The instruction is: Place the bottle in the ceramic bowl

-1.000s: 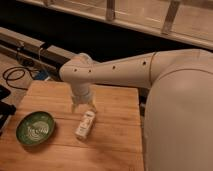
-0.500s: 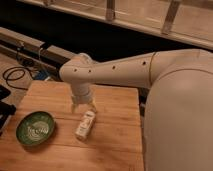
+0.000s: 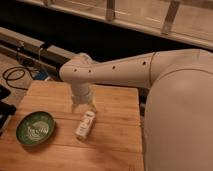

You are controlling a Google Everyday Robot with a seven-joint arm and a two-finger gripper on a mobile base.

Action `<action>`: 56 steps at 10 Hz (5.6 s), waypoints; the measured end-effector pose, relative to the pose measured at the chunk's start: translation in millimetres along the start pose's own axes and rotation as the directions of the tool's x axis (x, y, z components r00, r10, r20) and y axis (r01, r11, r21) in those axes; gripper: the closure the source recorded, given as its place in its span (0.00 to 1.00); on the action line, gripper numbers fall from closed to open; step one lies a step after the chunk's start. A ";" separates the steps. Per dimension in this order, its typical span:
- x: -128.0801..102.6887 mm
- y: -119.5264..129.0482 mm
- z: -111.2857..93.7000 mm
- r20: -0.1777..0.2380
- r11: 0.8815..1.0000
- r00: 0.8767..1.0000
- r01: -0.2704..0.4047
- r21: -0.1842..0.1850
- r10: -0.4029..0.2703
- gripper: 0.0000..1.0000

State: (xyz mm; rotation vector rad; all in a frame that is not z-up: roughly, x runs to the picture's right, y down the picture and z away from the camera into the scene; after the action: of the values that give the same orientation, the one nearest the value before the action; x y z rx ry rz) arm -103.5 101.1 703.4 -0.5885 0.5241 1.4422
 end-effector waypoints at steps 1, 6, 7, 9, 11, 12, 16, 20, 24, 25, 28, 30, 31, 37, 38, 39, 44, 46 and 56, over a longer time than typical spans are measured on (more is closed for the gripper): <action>0.0 0.0 0.0 0.000 1.000 1.000 0.000 0.000 0.000 0.35; -0.2 0.5 -0.4 0.016 1.000 1.000 -0.004 -0.015 0.004 0.35; 0.2 1.2 -0.4 0.034 1.000 0.999 -0.003 -0.019 0.004 0.35; -0.1 3.2 1.2 0.089 0.999 0.996 0.005 -0.039 -0.002 0.35; -2.3 3.4 8.2 0.120 0.998 0.993 0.018 -0.063 -0.010 0.35; -3.0 5.9 13.3 0.124 0.997 0.992 0.026 -0.070 -0.018 0.35; -8.3 11.9 60.3 0.092 0.999 0.995 0.041 0.001 -0.041 0.35; -17.9 5.2 100.6 0.037 0.997 0.999 0.036 0.064 -0.038 0.35; -16.0 -9.9 138.3 -0.029 1.000 1.000 -0.002 0.029 0.003 0.35; -14.7 -14.8 146.6 -0.047 1.000 0.999 -0.015 0.022 0.016 0.35; -8.5 -15.6 162.1 -0.082 1.000 0.996 -0.027 -0.007 0.026 0.40; -5.4 -10.4 155.2 -0.068 1.000 0.998 -0.004 -0.025 0.002 0.60; -4.8 -6.2 151.6 -0.060 0.999 0.998 0.008 -0.038 -0.010 0.70; 2.8 7.3 89.3 0.056 0.994 0.996 0.080 -0.074 -0.076 1.00; 2.9 17.1 67.3 0.087 0.991 0.990 0.114 -0.072 -0.107 1.00; 3.1 28.7 43.3 0.120 0.985 0.981 0.162 -0.063 -0.153 1.00; 1.1 157.9 -23.5 0.209 0.873 0.858 0.486 -0.038 -0.469 1.00; 21.4 210.4 -14.0 0.206 0.796 0.788 0.602 -0.065 -0.580 0.98; 32.7 228.8 -5.3 0.199 0.766 0.762 0.639 -0.077 -0.616 0.22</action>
State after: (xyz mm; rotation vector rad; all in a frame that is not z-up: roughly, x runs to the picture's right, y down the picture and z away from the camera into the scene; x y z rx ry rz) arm -329.5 130.6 664.9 -0.6722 0.0637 0.8649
